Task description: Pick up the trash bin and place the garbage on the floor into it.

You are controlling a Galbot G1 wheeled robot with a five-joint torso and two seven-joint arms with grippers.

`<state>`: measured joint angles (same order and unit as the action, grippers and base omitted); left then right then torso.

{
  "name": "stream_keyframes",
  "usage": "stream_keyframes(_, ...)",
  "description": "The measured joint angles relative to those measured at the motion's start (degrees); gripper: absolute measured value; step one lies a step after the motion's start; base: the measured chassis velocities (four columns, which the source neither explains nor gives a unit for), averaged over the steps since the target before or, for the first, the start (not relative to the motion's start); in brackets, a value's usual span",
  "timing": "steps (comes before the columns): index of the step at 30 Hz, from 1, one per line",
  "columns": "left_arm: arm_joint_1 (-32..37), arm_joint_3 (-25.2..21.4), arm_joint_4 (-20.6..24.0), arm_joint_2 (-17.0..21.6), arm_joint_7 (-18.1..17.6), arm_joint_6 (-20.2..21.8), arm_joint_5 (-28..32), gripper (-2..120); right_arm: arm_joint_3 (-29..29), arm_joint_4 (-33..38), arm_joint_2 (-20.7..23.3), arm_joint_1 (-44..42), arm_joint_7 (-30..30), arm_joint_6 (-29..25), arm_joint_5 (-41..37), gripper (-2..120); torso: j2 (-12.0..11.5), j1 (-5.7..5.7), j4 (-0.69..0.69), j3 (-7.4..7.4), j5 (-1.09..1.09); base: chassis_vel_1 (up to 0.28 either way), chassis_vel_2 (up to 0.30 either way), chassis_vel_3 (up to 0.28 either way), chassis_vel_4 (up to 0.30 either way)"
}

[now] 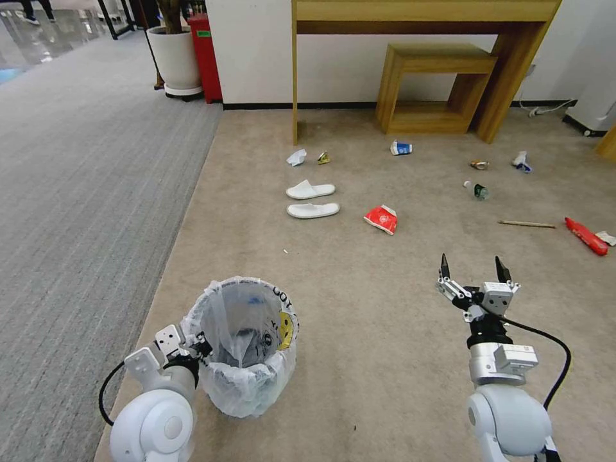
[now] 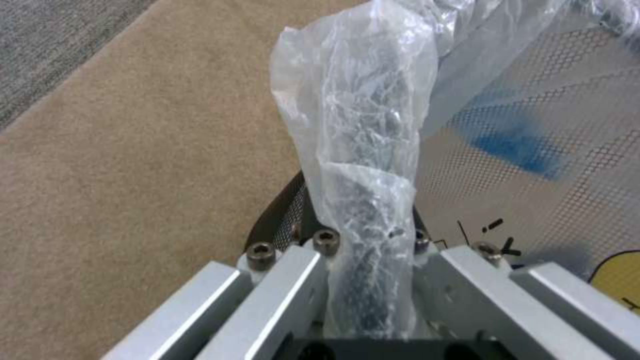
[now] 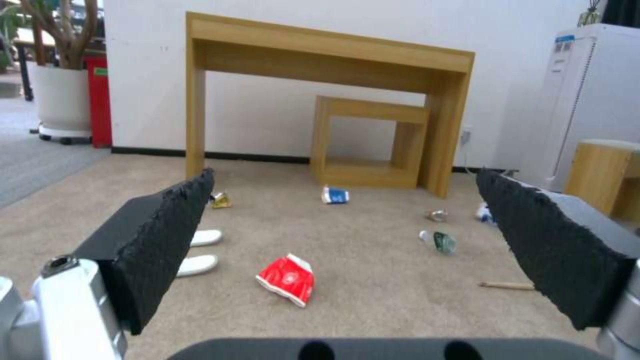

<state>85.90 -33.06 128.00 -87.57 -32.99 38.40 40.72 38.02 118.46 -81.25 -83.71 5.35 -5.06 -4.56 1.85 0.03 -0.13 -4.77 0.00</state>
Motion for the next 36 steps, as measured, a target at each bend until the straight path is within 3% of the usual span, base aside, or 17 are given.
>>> stream_keyframes(36,0.49,-0.19,0.54,-0.02,0.24,-0.54,-0.51,0,-0.25,0.50,-0.26,-0.60,-0.11,-0.41,0.05,100,0.00,0.00,0.01,0.00,-0.01,-0.166,0.168,0.171,-0.167)
